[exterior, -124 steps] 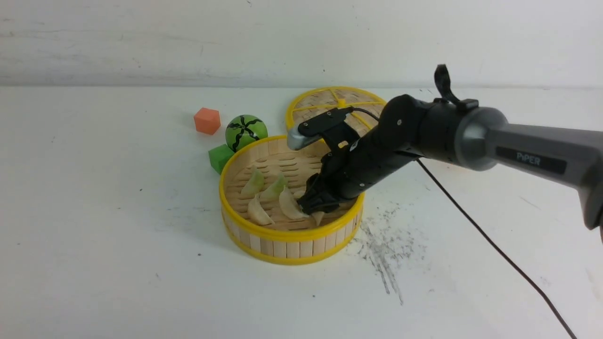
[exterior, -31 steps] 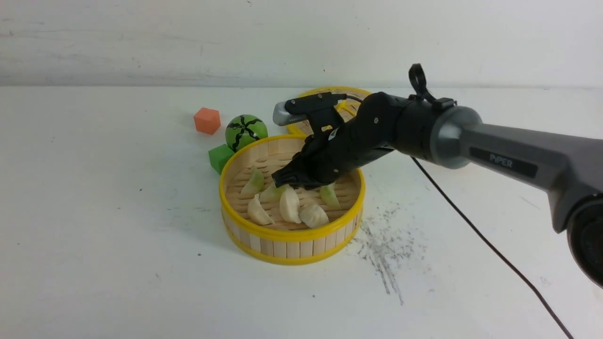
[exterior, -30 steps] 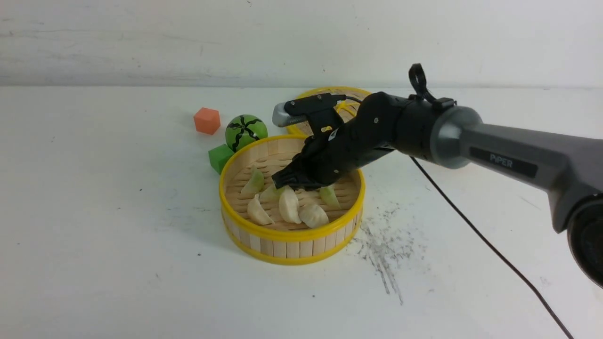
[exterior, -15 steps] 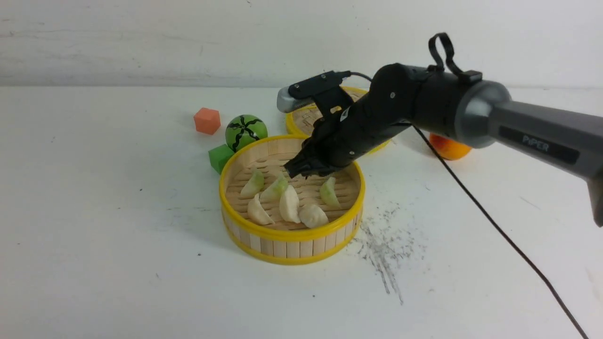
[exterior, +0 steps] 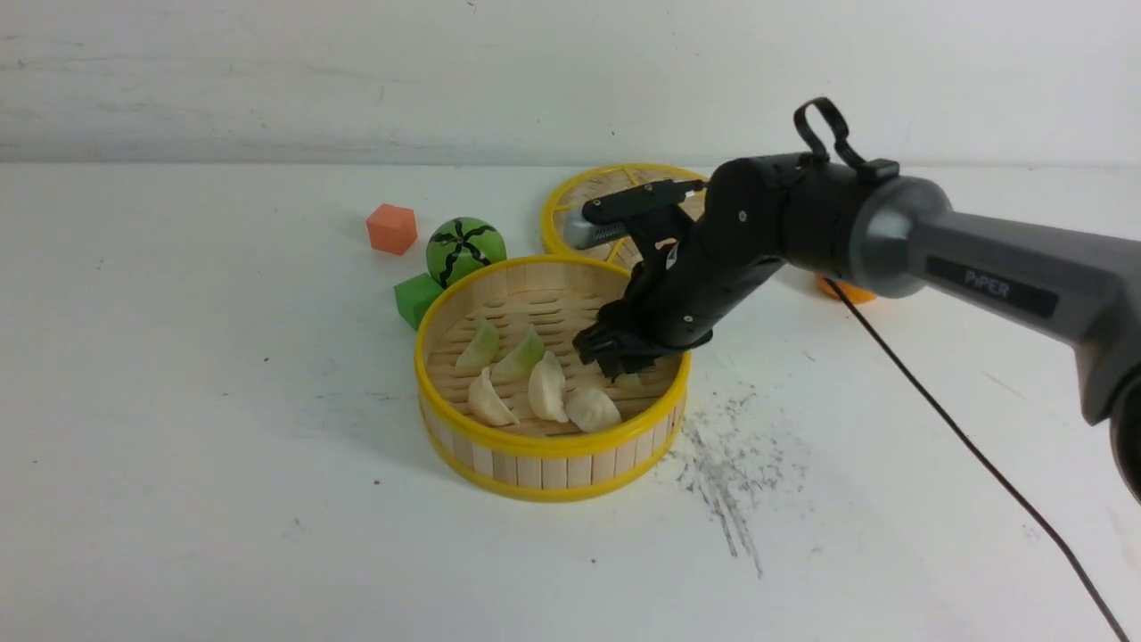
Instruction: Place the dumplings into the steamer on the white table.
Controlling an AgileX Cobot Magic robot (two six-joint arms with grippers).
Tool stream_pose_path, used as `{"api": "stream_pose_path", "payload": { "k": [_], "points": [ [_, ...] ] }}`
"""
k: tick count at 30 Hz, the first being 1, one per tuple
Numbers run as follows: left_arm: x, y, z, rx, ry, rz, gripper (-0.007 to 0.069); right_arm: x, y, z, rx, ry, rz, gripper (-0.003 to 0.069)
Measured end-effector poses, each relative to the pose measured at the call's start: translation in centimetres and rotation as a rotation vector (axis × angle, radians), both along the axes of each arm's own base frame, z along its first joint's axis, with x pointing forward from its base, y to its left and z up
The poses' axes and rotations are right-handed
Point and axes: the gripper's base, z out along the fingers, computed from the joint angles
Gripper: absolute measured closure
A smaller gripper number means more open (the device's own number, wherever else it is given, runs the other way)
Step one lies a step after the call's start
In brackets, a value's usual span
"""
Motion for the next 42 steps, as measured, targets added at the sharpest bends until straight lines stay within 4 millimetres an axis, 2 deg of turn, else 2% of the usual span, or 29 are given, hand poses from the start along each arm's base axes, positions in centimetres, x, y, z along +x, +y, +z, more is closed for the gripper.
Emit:
{"api": "stream_pose_path", "payload": {
  "k": [2, 6, 15, 21, 23, 26, 27, 28, 31, 34, 37, 38, 42],
  "points": [
    [0.0, 0.0, 0.0, 0.0, 0.0, 0.0, 0.0497, 0.2, 0.2, -0.7, 0.021, 0.006, -0.013, 0.0377],
    [0.0, 0.0, 0.0, 0.0, 0.0, 0.0, 0.0497, 0.3, 0.3, -0.7, 0.034, -0.003, -0.02, 0.0476],
    [0.0, 0.0, 0.0, 0.0, 0.0, 0.0, 0.0497, 0.6, 0.9, 0.2, 0.16, -0.018, -0.079, 0.0476],
    [0.0, 0.0, 0.0, -0.001, -0.003, -0.001, 0.0497, 0.8, 1.2, -0.8, 0.192, -0.001, -0.104, 0.0476],
    [0.0, 0.0, 0.0, -0.001, -0.003, -0.001, 0.0497, 0.8, 1.2, -0.9, 0.194, 0.004, -0.105, 0.0457],
    [0.0, 0.0, 0.0, -0.001, -0.003, -0.001, 0.0497, 0.8, 1.2, -0.5, 0.199, -0.002, -0.104, 0.0345],
    [0.0, 0.0, 0.0, -0.001, -0.003, -0.001, 0.0497, 0.8, 1.2, -0.4, 0.199, -0.003, -0.104, 0.0337],
    [0.0, 0.0, 0.0, -0.001, -0.003, -0.001, 0.0496, 0.6, 1.0, 0.5, 0.203, -0.014, -0.1, 0.027],
    [0.0, 0.0, 0.0, -0.001, -0.006, -0.003, 0.0496, 0.0, 0.7, 2.6, 0.194, -0.036, -0.078, 0.0218],
    [0.0, -0.1, 0.1, -0.003, -0.01, -0.005, 0.0492, -1.5, -0.7, 7.8, 0.146, -0.115, -0.031, 0.0217],
    [0.0, -0.1, 0.1, -0.003, -0.01, -0.005, 0.0489, -4.2, -3.0, 13.8, 0.056, -0.215, 0.011, 0.0294],
    [0.0, -0.1, 0.1, -0.003, -0.01, -0.005, 0.0489, -6.5, -4.8, 17.6, -0.024, -0.284, 0.026, 0.0371],
    [0.0, -0.1, 0.1, -0.005, -0.009, -0.006, 0.048, -11.3, -9.2, 23.9, -0.162, -0.413, -0.028, 0.0559]
  ]
}}
